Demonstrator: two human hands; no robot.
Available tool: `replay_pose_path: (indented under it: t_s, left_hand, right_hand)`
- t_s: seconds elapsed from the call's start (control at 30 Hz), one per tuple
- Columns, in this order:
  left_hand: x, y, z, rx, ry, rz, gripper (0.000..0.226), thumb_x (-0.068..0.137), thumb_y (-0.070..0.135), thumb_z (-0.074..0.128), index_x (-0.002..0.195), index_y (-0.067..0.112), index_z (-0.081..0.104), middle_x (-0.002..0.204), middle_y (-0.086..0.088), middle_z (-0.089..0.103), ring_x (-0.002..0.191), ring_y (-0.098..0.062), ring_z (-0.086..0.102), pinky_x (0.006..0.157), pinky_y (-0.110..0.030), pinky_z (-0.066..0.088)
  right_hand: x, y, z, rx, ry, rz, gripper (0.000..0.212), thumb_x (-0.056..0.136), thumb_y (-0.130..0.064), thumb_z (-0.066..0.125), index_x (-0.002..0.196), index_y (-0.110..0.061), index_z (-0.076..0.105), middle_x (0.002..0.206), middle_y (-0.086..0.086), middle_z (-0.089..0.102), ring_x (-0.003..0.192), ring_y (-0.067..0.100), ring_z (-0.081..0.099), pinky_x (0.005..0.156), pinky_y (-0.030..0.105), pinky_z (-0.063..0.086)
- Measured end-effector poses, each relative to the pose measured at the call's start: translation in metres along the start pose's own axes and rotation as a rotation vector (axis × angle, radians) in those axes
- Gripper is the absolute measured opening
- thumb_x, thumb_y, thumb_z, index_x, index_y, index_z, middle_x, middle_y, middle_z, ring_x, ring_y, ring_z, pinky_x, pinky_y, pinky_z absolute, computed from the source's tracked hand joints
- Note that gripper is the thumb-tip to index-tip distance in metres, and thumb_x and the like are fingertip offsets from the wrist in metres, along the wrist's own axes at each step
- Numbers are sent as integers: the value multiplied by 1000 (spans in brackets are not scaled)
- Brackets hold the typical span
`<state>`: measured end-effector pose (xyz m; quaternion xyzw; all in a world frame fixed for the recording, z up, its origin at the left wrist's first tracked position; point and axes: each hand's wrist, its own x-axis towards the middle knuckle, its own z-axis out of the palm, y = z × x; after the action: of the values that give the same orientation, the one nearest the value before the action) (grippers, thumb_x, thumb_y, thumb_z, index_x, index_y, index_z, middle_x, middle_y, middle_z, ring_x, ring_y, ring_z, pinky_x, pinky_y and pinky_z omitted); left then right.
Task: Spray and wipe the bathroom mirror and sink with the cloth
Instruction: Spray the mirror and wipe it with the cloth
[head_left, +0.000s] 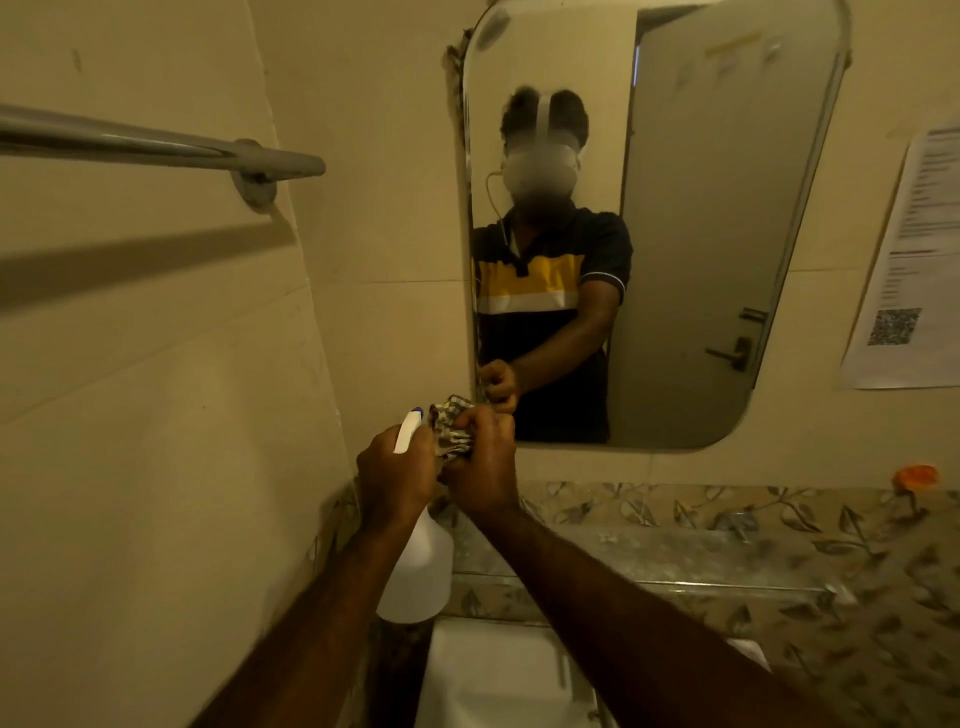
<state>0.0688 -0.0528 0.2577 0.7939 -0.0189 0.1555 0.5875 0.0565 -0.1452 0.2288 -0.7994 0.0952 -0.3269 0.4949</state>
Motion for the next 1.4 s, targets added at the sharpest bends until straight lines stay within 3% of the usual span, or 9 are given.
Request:
replay_pose_path:
  t_s: [0.2, 0.33, 0.53, 0.7, 0.8, 0.97, 1.07, 1.17, 1.4]
  left_hand:
    - [-29, -11, -9, -22, -32, -35, 27, 87, 25, 54, 63, 16, 61, 56, -2, 61, 46, -17, 58, 40, -24, 46]
    - [-46, -23, -7, -28, -59, -62, 27, 91, 23, 54, 68, 14, 64, 58, -2, 62, 43, -12, 55, 31, -14, 37]
    - [-62, -20, 7, -31, -93, -76, 20, 92, 29, 56, 76, 21, 65, 67, 0, 65, 51, -18, 62, 34, -17, 42]
    - [-81, -10, 25, -98, -90, -91, 25, 88, 29, 61, 64, 31, 57, 60, 7, 63, 44, -9, 60, 35, -20, 46]
    - [-89, -5, 34, -102, -123, -81, 25, 86, 30, 59, 61, 28, 59, 57, 5, 62, 40, -7, 59, 35, -20, 45]
    - [-87, 34, 49, -97, -186, 29, 24, 87, 30, 56, 66, 20, 63, 57, 2, 62, 48, -14, 61, 41, -32, 56]
    - [-84, 65, 55, -183, -182, 47, 22, 88, 33, 57, 69, 24, 61, 58, 2, 61, 47, -15, 60, 39, -24, 49]
    - [-79, 85, 56, -250, -167, 43, 18, 88, 34, 57, 77, 22, 64, 60, 2, 61, 48, -14, 59, 37, -19, 45]
    - [-65, 97, 36, -235, -89, 88, 20, 87, 34, 55, 69, 27, 61, 60, 2, 64, 42, -12, 59, 36, -19, 44]
  right_hand:
    - [-31, 21, -24, 467, 40, 246, 33, 92, 4, 56, 114, -21, 54, 113, 12, 65, 100, 30, 69, 80, 55, 61]
    - [-53, 34, -42, 677, 15, 378, 43, 96, 5, 53, 112, -35, 54, 108, 10, 69, 93, 27, 72, 68, 41, 64]
    - [-53, 37, -74, 725, 240, 369, 49, 92, 7, 58, 106, -40, 60, 107, 8, 70, 97, 30, 71, 74, 47, 63]
    - [-33, 44, -123, 526, 591, 320, 41, 88, 5, 58, 108, -31, 61, 112, 8, 67, 105, 32, 66, 91, 56, 57]
    - [-11, 47, -157, 289, 782, 247, 47, 82, 9, 52, 125, -8, 61, 121, 19, 60, 108, 35, 60, 97, 37, 51]
    - [42, 18, -201, 126, 889, 149, 57, 78, 3, 48, 131, -16, 58, 127, 12, 50, 107, 26, 61, 89, 26, 52]
    - [68, -4, -210, 70, 879, 167, 54, 81, -7, 51, 132, -24, 55, 124, 9, 50, 108, 29, 62, 92, 41, 57]
    - [79, -17, -198, 55, 869, 127, 56, 84, -8, 56, 138, -24, 51, 130, 10, 49, 111, 28, 60, 89, 35, 55]
    - [87, -55, -134, -323, 443, -221, 59, 92, -20, 62, 148, -26, 45, 146, 15, 44, 131, 36, 46, 96, 48, 53]
